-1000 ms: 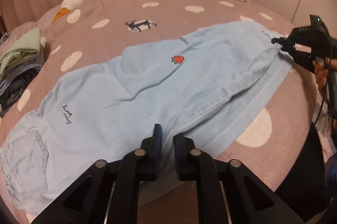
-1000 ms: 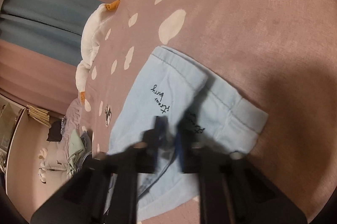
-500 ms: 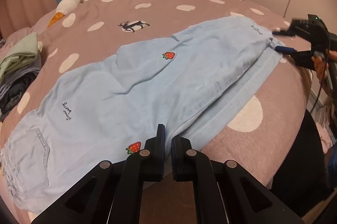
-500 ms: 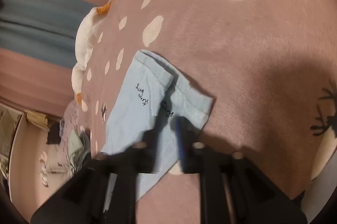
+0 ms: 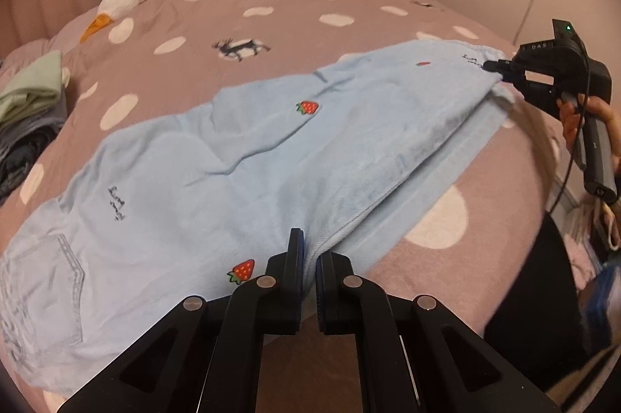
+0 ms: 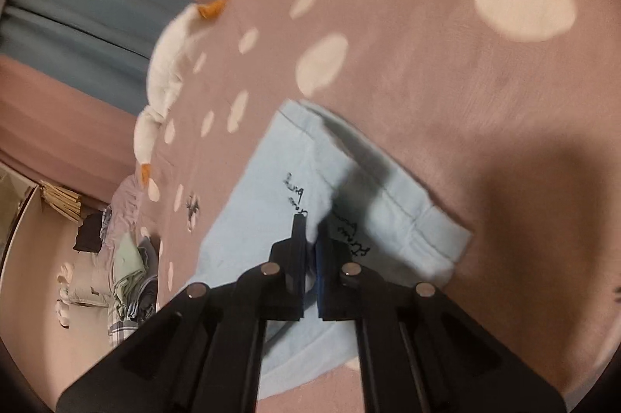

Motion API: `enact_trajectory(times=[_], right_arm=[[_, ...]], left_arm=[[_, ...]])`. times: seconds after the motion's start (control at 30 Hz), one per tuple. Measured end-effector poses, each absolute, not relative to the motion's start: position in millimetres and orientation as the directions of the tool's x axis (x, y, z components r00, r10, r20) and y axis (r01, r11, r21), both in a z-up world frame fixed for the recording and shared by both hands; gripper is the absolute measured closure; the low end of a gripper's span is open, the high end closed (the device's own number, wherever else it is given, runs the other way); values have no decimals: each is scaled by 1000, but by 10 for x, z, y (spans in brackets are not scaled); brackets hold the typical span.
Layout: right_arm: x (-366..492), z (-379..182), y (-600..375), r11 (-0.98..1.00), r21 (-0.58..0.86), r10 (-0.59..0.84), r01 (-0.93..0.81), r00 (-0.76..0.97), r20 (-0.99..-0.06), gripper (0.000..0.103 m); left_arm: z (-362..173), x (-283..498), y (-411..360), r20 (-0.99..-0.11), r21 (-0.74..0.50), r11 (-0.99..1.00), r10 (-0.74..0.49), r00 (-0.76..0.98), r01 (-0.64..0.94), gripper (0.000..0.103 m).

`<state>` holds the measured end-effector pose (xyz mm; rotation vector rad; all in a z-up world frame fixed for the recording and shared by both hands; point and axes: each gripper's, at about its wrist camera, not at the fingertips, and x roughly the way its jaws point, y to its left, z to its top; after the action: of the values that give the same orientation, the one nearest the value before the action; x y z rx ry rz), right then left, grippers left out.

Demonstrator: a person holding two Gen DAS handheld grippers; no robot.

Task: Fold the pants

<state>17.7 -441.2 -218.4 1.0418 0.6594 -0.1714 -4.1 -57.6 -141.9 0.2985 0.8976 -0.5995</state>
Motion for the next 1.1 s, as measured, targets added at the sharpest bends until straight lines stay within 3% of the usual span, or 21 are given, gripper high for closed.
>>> enact_trajectory(times=[0.1, 0.5, 0.6, 0.67, 0.7, 0.77, 0.83, 0.97, 1.1], right_arm=[[52, -2066, -4459, 525, 737, 158, 425, 802, -575, 100], [-55, -2383, -4493, 515, 653, 136, 556, 699, -702, 100], [-101, -2219, -4506, 546, 586, 48, 599, 676, -736, 90], [-162, -2006, -4488, 595, 506, -84, 625, 673, -734, 71], [-162, -1905, -4458, 632, 475, -121, 612, 684, -720, 70], [-85, -1800, -4364, 703, 465, -82, 538, 711, -698, 71], [103, -1745, -4110, 784, 460, 28, 417, 717, -697, 71], [420, -1753, -3413, 862, 480, 244, 164, 696, -676, 82], [596, -1876, -2600, 898, 436, 381, -63, 606, -698, 86]], left_arm=[[-1397, -82, -581, -795, 13, 781, -371, 480, 625, 99], [-1574, -146, -686, -831, 101, 740, -306, 466, 665, 99], [-1488, -214, -619, -835, 89, 742, -308, 456, 665, 96], [-1372, -288, -541, -826, 55, 744, -341, 449, 666, 91], [-1308, -307, -489, -816, 19, 745, -373, 441, 666, 88], [-1189, -274, -389, -796, -56, 763, -423, 433, 644, 74], [-1095, -177, -310, -768, -109, 787, -454, 452, 607, 70], [-1198, 159, -241, -773, -83, 880, -353, 527, 468, 70], [-1591, 337, -116, -836, -122, 919, -299, 460, 375, 70]])
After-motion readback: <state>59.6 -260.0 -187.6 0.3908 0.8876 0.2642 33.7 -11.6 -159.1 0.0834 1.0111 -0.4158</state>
